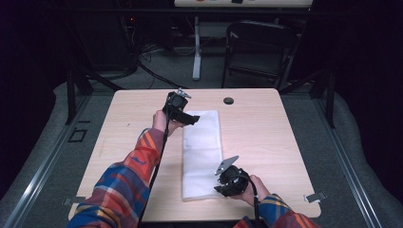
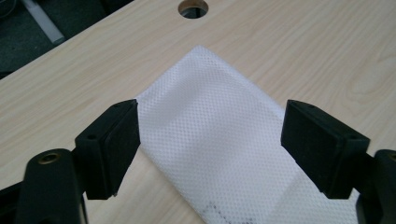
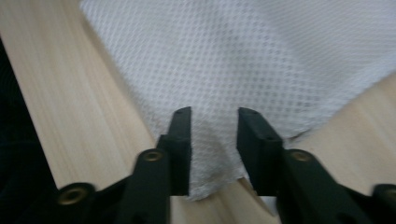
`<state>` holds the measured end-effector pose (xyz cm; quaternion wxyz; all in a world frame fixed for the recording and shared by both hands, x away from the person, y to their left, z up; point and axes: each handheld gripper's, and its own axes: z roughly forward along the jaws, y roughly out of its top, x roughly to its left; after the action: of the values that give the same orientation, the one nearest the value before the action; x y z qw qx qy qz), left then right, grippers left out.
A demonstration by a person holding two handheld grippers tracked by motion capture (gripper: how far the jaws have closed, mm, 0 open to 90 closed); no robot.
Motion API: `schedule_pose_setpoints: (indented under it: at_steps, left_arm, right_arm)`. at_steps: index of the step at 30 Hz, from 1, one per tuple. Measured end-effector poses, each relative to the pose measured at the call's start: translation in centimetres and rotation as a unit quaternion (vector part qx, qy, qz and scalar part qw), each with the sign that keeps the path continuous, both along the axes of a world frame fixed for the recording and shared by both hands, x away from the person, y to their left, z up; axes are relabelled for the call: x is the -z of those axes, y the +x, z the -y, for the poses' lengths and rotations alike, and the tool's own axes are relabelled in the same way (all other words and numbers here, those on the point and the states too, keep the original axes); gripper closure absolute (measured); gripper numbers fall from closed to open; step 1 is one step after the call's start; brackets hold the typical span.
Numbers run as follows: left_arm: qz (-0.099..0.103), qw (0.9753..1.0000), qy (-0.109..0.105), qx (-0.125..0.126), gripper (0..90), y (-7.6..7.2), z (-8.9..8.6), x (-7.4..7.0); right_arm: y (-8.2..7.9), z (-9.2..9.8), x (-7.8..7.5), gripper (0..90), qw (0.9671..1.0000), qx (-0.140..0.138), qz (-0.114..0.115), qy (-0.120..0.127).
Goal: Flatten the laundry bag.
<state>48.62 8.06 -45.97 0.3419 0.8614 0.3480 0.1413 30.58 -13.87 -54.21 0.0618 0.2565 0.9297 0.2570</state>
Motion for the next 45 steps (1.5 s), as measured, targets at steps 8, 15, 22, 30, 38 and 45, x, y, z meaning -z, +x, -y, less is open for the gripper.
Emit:
schedule_pose_setpoints:
  at_steps: [8, 15, 22, 30, 38, 45]
  left_arm:
    - [-0.008, 0.9994, 0.000, 0.035, 15.0, -2.7, -0.2, 0.5]
    - [-0.019, 0.9978, -0.007, 0.063, 13.6, -5.5, -0.2, 1.5]
    - [-0.023, 0.9965, -0.008, 0.080, 12.4, -7.8, -0.1, 2.3]
    - [-0.040, 0.9945, 0.006, 0.097, 10.7, -9.3, 0.1, 3.5]
    - [-0.051, 0.9922, 0.026, 0.110, 9.3, -10.7, 0.1, 4.6]
    - [-0.064, 0.9884, 0.050, 0.129, 8.1, -12.9, 0.1, 5.5]
  right_arm:
    - [0.6, 0.9, -0.6, 20.7, 0.9985, 0.054, -0.008, 0.005]
    - [0.6, 1.2, -0.8, 10.1, 0.9979, 0.063, -0.012, 0.007]
    - [0.8, 1.7, -1.0, 4.2, 0.9971, 0.073, -0.014, 0.017]
    - [0.9, 2.1, -1.0, 0.0, 0.9969, 0.076, -0.011, 0.018]
    - [1.1, 2.7, -1.1, 0.0, 0.9956, 0.091, -0.008, 0.024]
    - [1.4, 2.9, -1.1, 0.0, 0.9953, 0.095, -0.007, 0.019]
